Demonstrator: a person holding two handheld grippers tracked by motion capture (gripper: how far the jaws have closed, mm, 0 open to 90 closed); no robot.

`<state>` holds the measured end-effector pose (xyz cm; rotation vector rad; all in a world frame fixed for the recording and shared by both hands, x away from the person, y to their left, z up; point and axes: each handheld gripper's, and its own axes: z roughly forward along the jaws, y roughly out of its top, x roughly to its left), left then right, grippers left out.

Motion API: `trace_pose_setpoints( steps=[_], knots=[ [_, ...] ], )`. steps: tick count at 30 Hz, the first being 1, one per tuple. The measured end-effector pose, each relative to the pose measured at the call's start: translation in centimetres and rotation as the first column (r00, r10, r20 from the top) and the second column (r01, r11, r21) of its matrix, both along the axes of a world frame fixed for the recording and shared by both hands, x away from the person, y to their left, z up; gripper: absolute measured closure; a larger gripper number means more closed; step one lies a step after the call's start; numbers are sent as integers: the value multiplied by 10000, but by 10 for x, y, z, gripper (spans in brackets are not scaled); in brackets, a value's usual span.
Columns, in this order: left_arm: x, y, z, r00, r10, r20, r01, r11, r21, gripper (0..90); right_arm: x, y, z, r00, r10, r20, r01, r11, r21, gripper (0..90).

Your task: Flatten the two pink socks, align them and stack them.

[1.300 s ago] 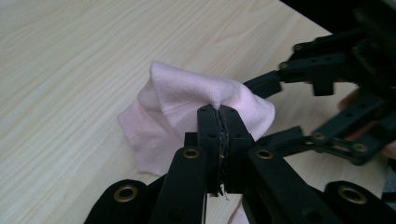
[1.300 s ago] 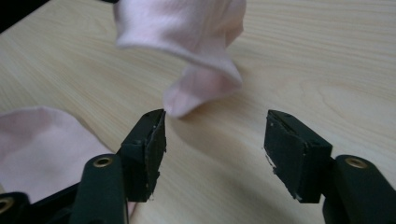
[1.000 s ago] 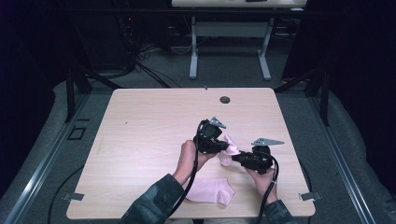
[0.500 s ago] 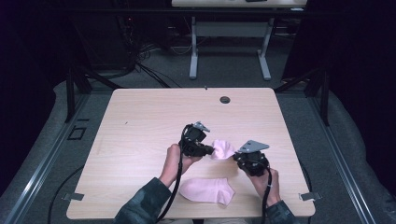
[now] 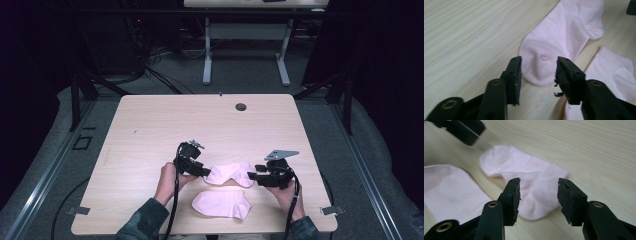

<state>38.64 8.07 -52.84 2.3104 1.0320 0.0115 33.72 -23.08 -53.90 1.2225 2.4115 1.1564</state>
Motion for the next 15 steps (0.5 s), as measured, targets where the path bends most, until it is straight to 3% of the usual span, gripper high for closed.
trace_pose_setpoints(
  steps=[5,12,15],
  knots=[
    [2,1,-6,9990,399,-183,-402,9991,-161,466,10,4,-10,9981,-412,-452,390,9980,-488,538],
    [0,-9,-13,9986,511,111,-513,9985,164,454,21,14,-22,9956,-552,-757,472,9935,-1038,587],
    [-2,-12,-16,9986,411,338,-421,9987,287,464,21,18,-23,9967,-480,-652,393,9908,-1297,602]
  ],
)
